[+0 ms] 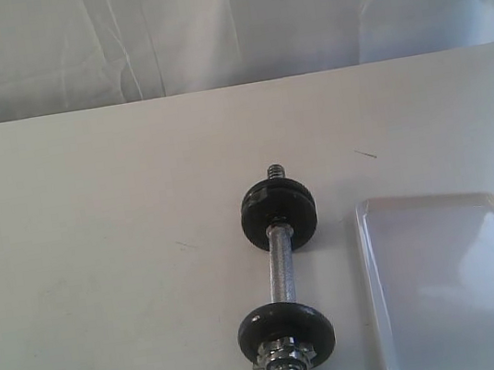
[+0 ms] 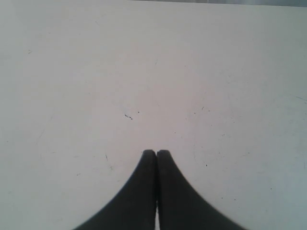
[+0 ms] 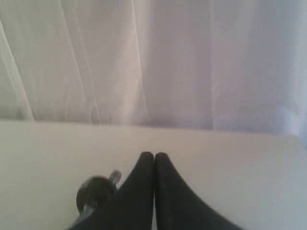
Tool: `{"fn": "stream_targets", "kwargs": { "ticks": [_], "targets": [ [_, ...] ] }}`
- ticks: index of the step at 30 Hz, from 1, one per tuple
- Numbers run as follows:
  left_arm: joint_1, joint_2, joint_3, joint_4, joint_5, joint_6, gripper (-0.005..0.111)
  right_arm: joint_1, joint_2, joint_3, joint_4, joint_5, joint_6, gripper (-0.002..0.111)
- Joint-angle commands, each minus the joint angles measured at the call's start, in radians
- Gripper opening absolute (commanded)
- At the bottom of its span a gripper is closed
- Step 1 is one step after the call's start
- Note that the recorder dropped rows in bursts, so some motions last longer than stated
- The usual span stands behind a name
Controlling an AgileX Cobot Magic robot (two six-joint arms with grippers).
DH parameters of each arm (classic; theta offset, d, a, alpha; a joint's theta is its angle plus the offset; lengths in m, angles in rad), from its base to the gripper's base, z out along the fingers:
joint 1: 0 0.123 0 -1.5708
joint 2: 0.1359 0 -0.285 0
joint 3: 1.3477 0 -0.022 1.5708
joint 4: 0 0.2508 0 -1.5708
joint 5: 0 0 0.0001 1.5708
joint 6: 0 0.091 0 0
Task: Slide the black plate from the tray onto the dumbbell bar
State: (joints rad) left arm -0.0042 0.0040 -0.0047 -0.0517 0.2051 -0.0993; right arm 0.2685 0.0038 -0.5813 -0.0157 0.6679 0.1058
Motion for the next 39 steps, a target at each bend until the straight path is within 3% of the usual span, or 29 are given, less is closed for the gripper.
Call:
{"fn": "stream_targets", "kwargs": {
  "ticks": [1,19,24,33,39],
  "targets": [
    [0.001,-0.004,0.005,0.001,-0.002,-0.006,0.0,0.001,-0.004,0.093,-0.003,-0.217,0.004,0.0],
    [0.001,-0.004,0.005,0.001,-0.002,-0.006,0.0,0.001,-0.004,0.581,-0.003,-0.282,0.005,0.0],
    [0.001,-0.004,0.005,0.001,-0.002,-0.006,0.0,0.001,-0.004,0.581,-0.003,-0.445,0.011,0.0],
    [0.001,-0.004,0.005,0.001,-0.002,-0.006,0.0,0.001,-0.004,0.581,0.047,-0.445,0.011,0.0],
    [0.001,-0.004,0.005,0.001,-0.002,-0.006,0.0,-0.063,-0.004,0.581,0.038,-0.445,0.011,0.0]
  ]
}}
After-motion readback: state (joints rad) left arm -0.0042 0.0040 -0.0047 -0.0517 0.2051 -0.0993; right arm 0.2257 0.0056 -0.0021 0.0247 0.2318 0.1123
